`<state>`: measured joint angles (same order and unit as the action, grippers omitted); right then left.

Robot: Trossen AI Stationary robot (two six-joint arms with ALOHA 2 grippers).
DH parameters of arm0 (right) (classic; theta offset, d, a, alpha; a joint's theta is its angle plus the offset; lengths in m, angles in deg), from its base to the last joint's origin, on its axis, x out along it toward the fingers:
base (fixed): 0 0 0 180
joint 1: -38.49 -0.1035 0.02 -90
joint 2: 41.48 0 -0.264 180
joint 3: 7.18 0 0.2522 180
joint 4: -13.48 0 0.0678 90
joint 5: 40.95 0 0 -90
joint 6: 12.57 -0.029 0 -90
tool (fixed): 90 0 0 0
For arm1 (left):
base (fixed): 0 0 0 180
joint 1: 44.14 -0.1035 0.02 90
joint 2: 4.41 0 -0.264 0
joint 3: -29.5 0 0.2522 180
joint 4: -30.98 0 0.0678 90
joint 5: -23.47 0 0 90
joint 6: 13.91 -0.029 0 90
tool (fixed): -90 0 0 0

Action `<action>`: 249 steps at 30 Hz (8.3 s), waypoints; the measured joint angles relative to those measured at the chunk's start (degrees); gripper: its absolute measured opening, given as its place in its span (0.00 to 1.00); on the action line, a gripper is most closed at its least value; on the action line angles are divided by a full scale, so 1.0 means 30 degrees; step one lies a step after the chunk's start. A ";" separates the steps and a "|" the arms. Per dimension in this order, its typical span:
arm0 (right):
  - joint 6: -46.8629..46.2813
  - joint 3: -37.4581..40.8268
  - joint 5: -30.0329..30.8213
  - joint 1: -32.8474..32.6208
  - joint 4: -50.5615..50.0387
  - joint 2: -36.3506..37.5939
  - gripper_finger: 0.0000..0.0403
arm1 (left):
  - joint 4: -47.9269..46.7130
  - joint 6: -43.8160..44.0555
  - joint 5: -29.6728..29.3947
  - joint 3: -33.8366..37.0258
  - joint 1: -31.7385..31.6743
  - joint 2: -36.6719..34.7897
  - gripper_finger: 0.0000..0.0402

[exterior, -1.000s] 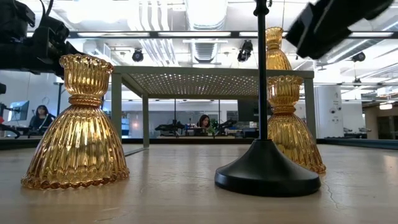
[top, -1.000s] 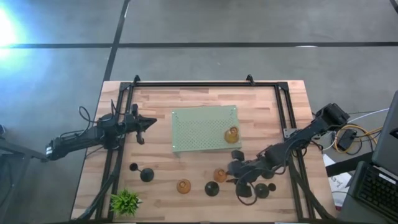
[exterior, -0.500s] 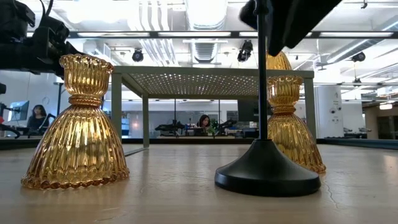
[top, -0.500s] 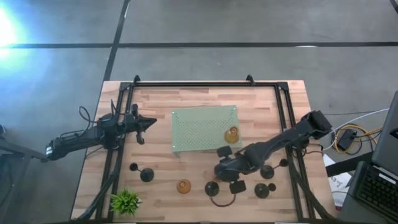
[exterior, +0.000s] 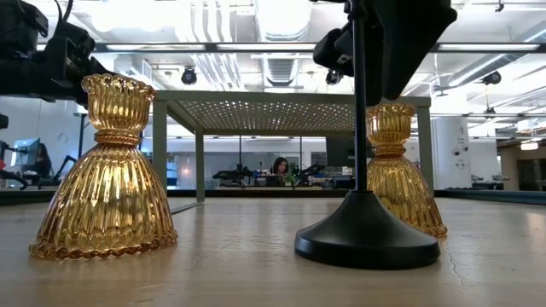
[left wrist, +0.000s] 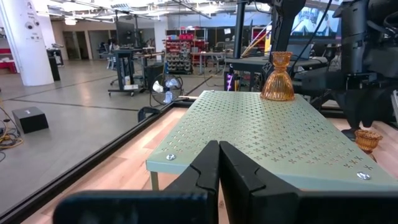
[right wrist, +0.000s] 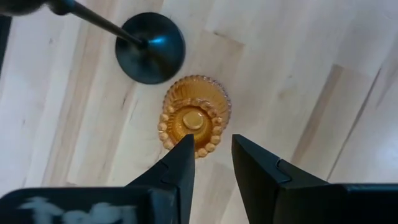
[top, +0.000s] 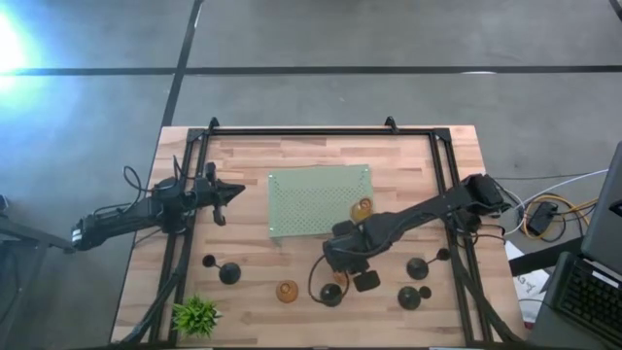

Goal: Pick & Place candle stick holders
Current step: Put the yellow glass candle holder on the shelf

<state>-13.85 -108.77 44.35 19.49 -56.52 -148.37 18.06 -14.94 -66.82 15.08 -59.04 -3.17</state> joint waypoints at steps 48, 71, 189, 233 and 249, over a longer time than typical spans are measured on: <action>-0.1013 -0.0343 -0.1891 -0.0035 -0.0279 0.0313 0.02 | 0.0000 0.0000 0.0003 -0.0003 0.0007 0.0000 0.03; -0.0771 -0.2173 -0.3529 0.0050 -0.2809 0.0328 0.02 | -0.0007 0.0000 0.0000 -0.0007 0.0000 0.0000 0.03; 0.6499 -1.1242 -0.7966 1.2051 -0.7478 -0.2186 0.10 | -0.0004 -0.0004 0.0000 -0.0007 0.0004 0.0080 0.03; 0.6662 -1.1468 -0.7961 1.0512 -0.8345 -0.1705 0.08 | 0.0000 0.0000 0.0000 -0.0007 0.0006 0.0087 0.03; 0.7191 -1.0951 -0.7933 1.0180 -0.7684 -0.1833 0.02 | -0.0007 -0.0002 0.0000 -0.0007 0.0000 0.0087 0.03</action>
<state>7.72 -141.63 20.55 50.03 -79.58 -153.87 18.04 -14.95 -66.82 15.05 -59.04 -2.91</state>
